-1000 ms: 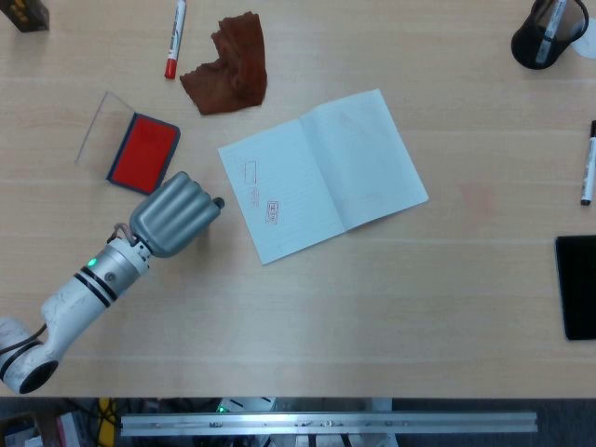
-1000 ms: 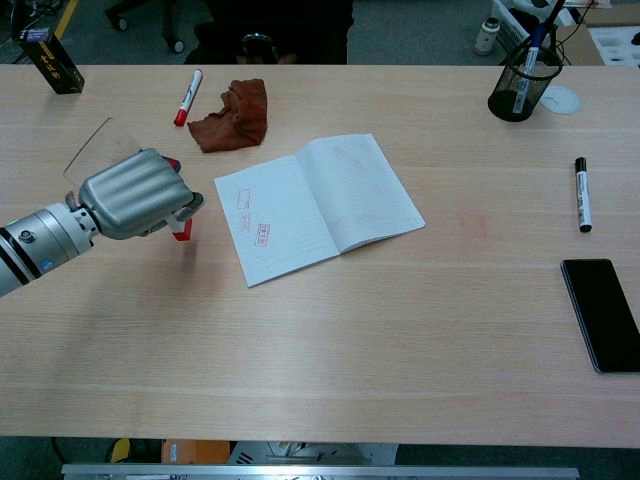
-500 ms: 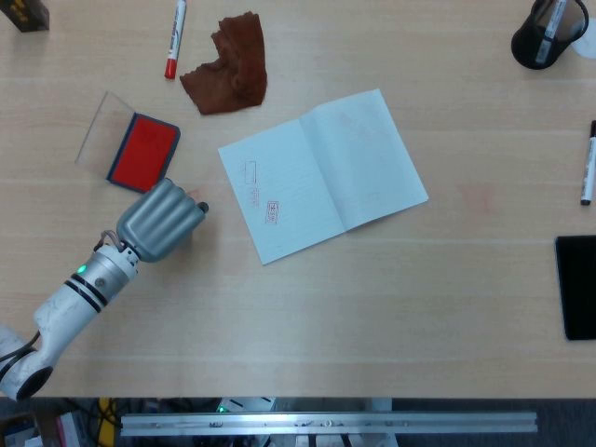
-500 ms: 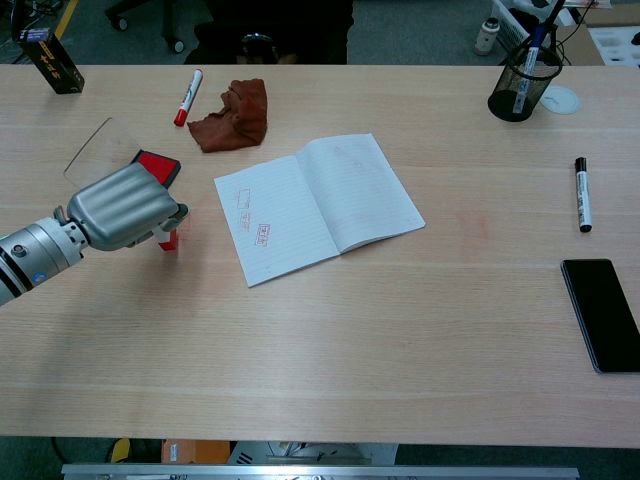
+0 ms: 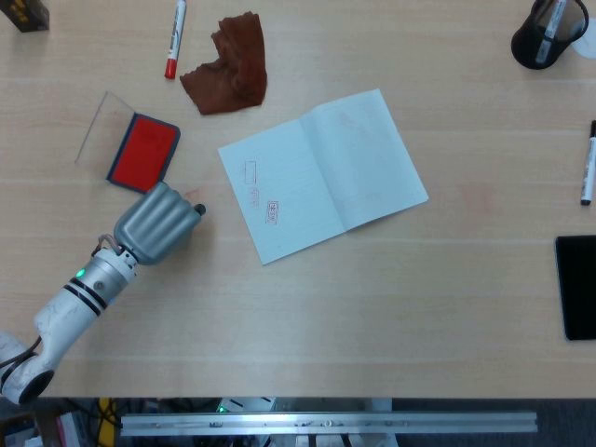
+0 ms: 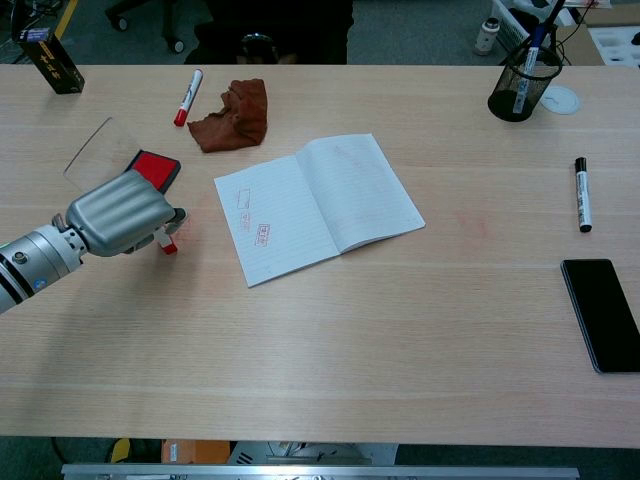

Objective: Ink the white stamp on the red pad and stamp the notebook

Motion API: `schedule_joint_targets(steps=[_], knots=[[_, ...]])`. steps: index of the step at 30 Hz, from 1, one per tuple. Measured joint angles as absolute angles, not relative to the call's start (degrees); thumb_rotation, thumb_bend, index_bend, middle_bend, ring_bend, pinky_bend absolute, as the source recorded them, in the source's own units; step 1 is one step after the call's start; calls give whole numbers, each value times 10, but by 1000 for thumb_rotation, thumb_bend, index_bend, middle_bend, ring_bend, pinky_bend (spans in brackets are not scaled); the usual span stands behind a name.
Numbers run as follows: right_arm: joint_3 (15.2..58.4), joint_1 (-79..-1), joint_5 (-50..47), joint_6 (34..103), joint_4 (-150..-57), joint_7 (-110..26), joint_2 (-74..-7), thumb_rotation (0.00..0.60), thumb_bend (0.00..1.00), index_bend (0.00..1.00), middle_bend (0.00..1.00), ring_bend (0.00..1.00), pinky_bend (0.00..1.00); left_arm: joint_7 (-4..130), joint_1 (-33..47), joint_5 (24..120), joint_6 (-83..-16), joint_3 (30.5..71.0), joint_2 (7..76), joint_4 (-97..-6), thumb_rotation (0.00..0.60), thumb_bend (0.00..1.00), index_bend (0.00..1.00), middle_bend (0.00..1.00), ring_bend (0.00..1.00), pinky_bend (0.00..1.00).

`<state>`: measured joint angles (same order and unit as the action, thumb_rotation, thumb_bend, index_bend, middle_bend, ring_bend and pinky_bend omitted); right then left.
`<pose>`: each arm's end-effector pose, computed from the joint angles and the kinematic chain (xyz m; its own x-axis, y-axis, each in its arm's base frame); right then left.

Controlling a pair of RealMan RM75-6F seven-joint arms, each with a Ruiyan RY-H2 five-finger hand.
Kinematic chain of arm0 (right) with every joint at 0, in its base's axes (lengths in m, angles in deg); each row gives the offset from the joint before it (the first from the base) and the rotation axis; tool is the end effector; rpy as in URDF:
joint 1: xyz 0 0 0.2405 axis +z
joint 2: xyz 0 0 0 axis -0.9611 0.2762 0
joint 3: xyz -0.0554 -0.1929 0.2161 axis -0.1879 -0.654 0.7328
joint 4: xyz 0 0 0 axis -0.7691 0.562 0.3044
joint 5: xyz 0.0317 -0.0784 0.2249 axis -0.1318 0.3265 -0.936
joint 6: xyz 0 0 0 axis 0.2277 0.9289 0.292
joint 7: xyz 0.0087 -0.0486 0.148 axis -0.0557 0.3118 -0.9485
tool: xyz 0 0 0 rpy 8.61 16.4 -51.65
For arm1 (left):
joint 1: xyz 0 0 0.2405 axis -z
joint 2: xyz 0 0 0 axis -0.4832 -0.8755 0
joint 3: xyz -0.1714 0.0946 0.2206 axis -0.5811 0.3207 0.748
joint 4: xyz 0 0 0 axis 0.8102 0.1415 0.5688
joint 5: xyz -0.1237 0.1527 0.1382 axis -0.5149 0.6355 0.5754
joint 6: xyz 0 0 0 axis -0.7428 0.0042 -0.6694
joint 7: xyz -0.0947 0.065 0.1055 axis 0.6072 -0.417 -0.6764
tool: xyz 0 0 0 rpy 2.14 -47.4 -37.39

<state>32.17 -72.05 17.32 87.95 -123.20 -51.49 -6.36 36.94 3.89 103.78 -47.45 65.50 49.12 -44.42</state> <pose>-0.3789 -0.1906 0.2517 0.4134 0.0259 0.9102 -0.9061 0.1105 0.4084 -0.2922 0.3123 -0.0659 0.8722 -0.0254 0.4885 0.3648 -0.6313 -0.6843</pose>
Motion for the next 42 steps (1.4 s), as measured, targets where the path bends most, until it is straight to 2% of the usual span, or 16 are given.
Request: schedule_joint_targets(steps=[10,17,26,31,34,42], knots=[[324,-721,172,882,-1233,-516,-61,600,54,296,414,353,468,367,34,1031,-479,645,473,-472,600,305,330,1000,1000,1000],[326,-718,169,879,-1235,-515,-58,600,54,296,414,353,468,368,29,1008,-481,630,431,-546,600,305,274,967,980,1000],[329,-709,165,867,-1245,-506,-56,600,58,296,414,352,468,407,7,919,-502,579,341,-681,600,305,255,787,787,1000],[327,-702,172,856,-1243,-505,-59,600,74,297,414,353,468,424,-19,871,-531,557,304,-715,600,305,251,697,676,1000],[325,-699,181,856,-1238,-504,-64,600,76,300,414,353,468,446,-39,849,-552,548,294,-722,600,305,250,623,598,917],[319,-693,196,855,-1235,-498,-71,600,79,300,414,353,468,493,-107,807,-613,543,269,-723,600,295,244,532,488,698]])
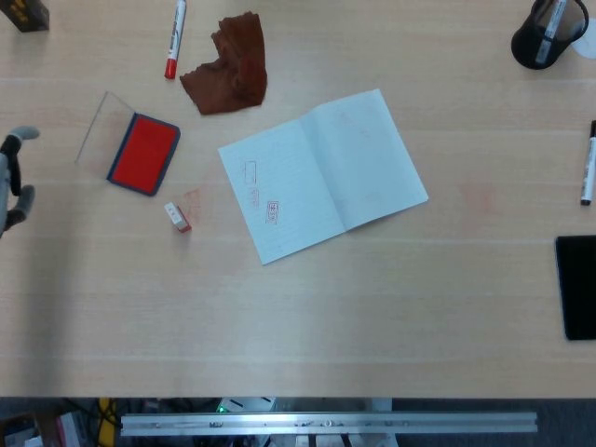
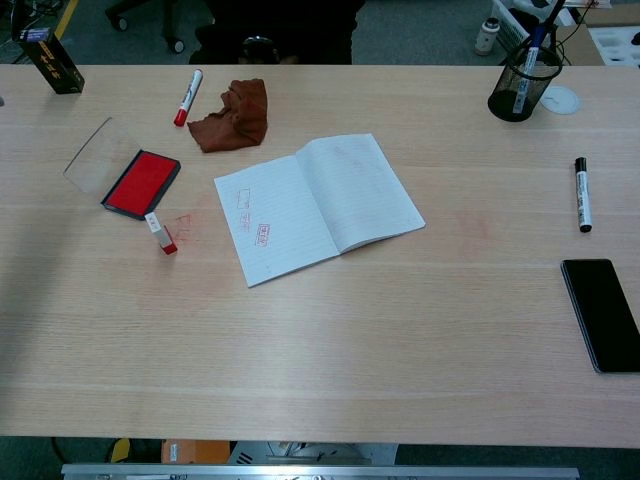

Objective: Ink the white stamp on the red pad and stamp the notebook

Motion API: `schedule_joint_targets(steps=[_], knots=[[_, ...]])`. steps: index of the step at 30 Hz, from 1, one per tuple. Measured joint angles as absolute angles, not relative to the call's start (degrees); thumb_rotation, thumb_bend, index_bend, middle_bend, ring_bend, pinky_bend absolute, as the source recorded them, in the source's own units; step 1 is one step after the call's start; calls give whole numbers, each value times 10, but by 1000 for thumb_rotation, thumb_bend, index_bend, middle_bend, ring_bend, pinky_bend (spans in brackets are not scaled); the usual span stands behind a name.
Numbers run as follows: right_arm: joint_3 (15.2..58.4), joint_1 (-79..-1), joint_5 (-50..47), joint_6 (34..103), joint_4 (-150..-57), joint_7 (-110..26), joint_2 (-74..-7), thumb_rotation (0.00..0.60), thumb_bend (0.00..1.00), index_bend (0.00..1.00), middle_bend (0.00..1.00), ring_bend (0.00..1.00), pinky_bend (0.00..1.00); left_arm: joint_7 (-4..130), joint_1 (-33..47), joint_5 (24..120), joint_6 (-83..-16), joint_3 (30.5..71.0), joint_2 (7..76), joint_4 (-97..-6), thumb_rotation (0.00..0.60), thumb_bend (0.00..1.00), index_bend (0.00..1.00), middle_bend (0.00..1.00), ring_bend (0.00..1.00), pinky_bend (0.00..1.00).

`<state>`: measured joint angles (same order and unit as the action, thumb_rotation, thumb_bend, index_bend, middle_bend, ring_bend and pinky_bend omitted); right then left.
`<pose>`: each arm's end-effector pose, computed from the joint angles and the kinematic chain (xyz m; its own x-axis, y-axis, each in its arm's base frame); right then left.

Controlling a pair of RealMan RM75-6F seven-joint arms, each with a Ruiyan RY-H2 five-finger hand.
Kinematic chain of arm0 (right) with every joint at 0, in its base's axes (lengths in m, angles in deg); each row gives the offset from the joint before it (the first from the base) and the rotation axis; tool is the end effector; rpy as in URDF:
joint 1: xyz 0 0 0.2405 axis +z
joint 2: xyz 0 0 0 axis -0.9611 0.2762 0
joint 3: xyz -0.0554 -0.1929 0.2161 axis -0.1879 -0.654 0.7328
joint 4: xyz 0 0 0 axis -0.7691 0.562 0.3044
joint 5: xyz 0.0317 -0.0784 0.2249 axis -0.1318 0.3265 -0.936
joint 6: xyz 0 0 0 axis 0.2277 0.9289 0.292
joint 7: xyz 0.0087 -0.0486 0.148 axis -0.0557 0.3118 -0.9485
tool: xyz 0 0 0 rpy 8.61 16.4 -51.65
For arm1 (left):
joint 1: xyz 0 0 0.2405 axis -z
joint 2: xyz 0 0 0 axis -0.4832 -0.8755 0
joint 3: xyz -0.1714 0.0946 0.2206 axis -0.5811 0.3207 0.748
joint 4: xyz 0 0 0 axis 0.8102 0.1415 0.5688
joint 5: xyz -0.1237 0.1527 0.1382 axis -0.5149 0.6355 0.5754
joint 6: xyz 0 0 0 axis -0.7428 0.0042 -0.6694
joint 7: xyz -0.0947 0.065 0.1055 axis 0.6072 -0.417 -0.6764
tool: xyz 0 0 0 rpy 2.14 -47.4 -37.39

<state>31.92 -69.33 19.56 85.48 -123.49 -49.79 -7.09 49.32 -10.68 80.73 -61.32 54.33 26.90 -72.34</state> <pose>-0.3680 -0.2077 0.2364 0.4256 -0.0113 0.9048 -0.9040 0.0378 0.4258 -0.3341 0.2830 0.1127 0.4897 0.0747 0.8687 0.8701 0.0222 -0.4924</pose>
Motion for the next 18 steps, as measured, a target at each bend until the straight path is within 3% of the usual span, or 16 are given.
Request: schedule_joint_targets(steps=[18], knots=[[318,-693,196,863,-1248,-484,-69,600,80,300,414,352,468,537,-206,827,-709,564,245,-760,600,285,228,507,464,668]])
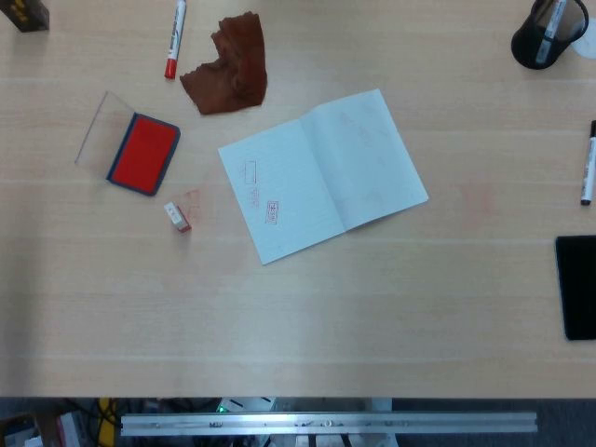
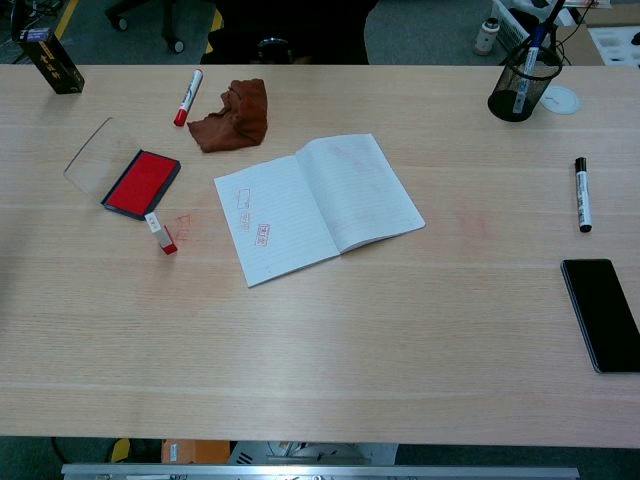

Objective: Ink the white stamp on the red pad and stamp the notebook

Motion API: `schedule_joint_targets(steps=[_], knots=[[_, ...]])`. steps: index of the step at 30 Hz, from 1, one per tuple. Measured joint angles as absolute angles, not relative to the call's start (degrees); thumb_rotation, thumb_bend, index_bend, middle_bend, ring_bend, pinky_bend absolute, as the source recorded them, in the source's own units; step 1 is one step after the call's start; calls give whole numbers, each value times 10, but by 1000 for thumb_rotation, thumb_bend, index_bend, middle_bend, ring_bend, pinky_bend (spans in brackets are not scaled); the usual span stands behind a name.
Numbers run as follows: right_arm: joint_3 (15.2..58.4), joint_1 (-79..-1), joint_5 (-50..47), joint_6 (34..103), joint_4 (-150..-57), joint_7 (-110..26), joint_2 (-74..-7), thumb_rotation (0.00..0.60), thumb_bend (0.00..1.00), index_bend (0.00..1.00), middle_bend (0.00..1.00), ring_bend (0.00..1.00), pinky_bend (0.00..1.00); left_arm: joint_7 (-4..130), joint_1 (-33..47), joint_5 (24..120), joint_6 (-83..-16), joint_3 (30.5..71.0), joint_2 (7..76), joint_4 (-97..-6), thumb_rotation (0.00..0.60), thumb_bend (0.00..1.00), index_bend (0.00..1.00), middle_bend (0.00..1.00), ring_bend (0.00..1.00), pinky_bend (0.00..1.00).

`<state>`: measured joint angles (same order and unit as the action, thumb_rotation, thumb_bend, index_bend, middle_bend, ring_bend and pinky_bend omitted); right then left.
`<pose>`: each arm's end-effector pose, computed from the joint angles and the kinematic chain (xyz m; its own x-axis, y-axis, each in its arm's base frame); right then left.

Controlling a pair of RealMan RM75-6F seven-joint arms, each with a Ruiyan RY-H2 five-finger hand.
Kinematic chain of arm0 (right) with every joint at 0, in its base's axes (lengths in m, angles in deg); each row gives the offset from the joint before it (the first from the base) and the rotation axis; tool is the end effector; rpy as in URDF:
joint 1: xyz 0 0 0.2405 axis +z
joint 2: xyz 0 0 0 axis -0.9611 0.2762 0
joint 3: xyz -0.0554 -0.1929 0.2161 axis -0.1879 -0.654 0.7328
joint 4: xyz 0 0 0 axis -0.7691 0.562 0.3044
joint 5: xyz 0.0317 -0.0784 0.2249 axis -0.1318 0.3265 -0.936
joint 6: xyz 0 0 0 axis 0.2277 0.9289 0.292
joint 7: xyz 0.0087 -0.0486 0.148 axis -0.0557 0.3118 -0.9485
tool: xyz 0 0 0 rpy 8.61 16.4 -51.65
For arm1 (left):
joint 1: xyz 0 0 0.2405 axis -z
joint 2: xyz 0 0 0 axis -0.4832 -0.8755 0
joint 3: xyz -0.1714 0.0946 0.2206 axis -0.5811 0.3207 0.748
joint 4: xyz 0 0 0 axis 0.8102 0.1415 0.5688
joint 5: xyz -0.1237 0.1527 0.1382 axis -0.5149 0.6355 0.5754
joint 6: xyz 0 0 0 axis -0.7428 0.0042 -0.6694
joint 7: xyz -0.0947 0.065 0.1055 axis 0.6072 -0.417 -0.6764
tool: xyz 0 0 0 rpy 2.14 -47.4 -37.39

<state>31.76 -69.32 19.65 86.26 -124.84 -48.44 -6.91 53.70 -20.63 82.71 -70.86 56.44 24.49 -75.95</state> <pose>-0.3621 -0.2067 0.2350 0.4296 -0.0036 0.9030 -0.9025 0.0317 0.4294 -0.3597 0.2129 0.1394 0.4260 0.0179 0.9046 0.8901 0.1710 -0.4225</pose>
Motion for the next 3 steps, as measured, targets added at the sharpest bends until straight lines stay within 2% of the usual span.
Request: schedule_joint_targets(steps=[3], knots=[[317,-693,201,865,-1252,-485,-68,600,80,300,414,353,468,551,-212,830,-710,564,244,-766,600,284,228,505,464,668]])
